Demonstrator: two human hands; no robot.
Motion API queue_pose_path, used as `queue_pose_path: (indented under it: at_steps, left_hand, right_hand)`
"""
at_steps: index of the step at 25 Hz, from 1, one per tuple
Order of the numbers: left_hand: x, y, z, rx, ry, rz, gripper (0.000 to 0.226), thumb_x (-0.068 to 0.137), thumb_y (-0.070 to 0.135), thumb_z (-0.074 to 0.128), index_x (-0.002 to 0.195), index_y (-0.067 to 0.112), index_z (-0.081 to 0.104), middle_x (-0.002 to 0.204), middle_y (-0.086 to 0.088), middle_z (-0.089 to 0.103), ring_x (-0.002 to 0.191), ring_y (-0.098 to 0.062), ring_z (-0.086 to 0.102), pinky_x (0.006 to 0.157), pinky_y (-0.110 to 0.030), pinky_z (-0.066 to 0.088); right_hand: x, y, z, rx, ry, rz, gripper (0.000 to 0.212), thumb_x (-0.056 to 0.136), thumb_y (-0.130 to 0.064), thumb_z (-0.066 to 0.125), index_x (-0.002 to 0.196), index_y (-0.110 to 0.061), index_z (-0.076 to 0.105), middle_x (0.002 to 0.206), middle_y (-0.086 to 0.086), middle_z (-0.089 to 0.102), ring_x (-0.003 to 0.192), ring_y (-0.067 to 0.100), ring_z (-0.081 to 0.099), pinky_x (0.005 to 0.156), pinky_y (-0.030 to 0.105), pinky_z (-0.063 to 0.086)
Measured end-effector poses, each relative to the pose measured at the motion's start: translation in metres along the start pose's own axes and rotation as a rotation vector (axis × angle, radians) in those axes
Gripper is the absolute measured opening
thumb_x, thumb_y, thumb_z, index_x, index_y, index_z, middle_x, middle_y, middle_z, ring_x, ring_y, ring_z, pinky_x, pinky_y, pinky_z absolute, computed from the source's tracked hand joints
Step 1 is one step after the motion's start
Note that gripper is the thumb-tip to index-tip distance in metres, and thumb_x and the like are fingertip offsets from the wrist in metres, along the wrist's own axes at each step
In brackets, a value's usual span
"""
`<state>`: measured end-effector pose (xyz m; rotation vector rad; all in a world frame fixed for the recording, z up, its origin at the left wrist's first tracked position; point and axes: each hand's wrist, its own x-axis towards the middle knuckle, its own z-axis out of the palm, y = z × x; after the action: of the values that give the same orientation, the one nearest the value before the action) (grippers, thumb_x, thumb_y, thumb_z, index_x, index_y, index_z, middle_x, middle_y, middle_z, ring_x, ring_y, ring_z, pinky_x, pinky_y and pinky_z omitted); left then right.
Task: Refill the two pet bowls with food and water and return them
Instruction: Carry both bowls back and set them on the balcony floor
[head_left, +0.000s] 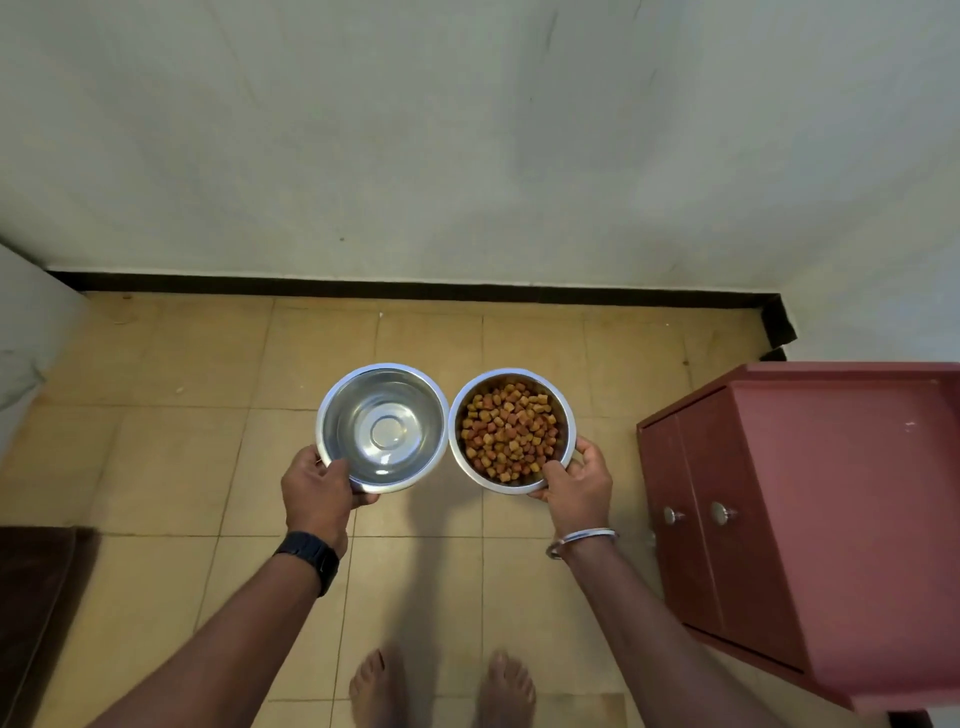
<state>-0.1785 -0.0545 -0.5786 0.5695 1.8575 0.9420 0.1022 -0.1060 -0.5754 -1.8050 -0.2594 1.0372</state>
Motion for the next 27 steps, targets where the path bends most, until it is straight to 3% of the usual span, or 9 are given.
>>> queue_pose_path:
  at_steps: [5, 10, 16, 20, 27]
  left_hand:
    - [0.095, -0.099, 0.043, 0.009, 0.001, -0.035, 0.024, 0.094, -0.011, 0.053, 0.109, 0.004, 0.064, 0.093, -0.021, 0.067, 0.062, -0.03, 0.065, 0.045, -0.03, 0.061]
    - [0.166, -0.184, 0.077, 0.007, -0.004, -0.07, 0.026, 0.096, -0.011, 0.052, 0.116, 0.002, 0.061, 0.099, -0.022, 0.064, 0.069, -0.034, 0.063, 0.044, -0.032, 0.061]
    - [0.219, -0.253, 0.108, 0.03, -0.023, -0.106, 0.023, 0.096, -0.01, 0.053, 0.114, 0.003, 0.059, 0.094, -0.02, 0.063, 0.065, -0.032, 0.064, 0.042, -0.031, 0.06]
    - [0.239, -0.275, 0.121, 0.048, -0.044, -0.12, 0.024, 0.096, -0.008, 0.055, 0.115, 0.006, 0.06, 0.092, -0.018, 0.066, 0.064, -0.028, 0.065, 0.042, -0.03, 0.059]
    - [0.257, -0.291, 0.133, 0.04, -0.051, -0.148, 0.027, 0.095, -0.009, 0.056, 0.114, 0.009, 0.061, 0.094, -0.018, 0.07, 0.066, -0.029, 0.07, 0.044, -0.032, 0.06]
  right_hand:
    - [0.083, 0.106, 0.034, -0.037, 0.004, 0.017, 0.048, 0.09, 0.012, 0.06, 0.135, -0.007, 0.062, 0.118, 0.023, 0.077, 0.102, 0.04, 0.078, 0.063, 0.042, 0.067]
    - [0.152, 0.188, 0.053, -0.076, 0.024, 0.015, 0.047, 0.09, 0.012, 0.061, 0.134, -0.006, 0.063, 0.117, 0.024, 0.076, 0.092, 0.034, 0.077, 0.05, 0.031, 0.064]
    - [0.215, 0.26, 0.064, -0.157, 0.04, 0.037, 0.05, 0.089, 0.013, 0.062, 0.136, -0.004, 0.062, 0.123, 0.025, 0.074, 0.11, 0.044, 0.075, 0.084, 0.065, 0.065]
    - [0.237, 0.285, 0.072, -0.21, 0.011, 0.044, 0.049, 0.09, 0.011, 0.063, 0.135, -0.006, 0.062, 0.126, 0.022, 0.073, 0.117, 0.042, 0.072, 0.094, 0.066, 0.062]
    - [0.25, 0.303, 0.083, -0.24, 0.021, 0.069, 0.05, 0.088, 0.012, 0.062, 0.134, -0.008, 0.062, 0.126, 0.022, 0.072, 0.114, 0.042, 0.072, 0.093, 0.065, 0.062]
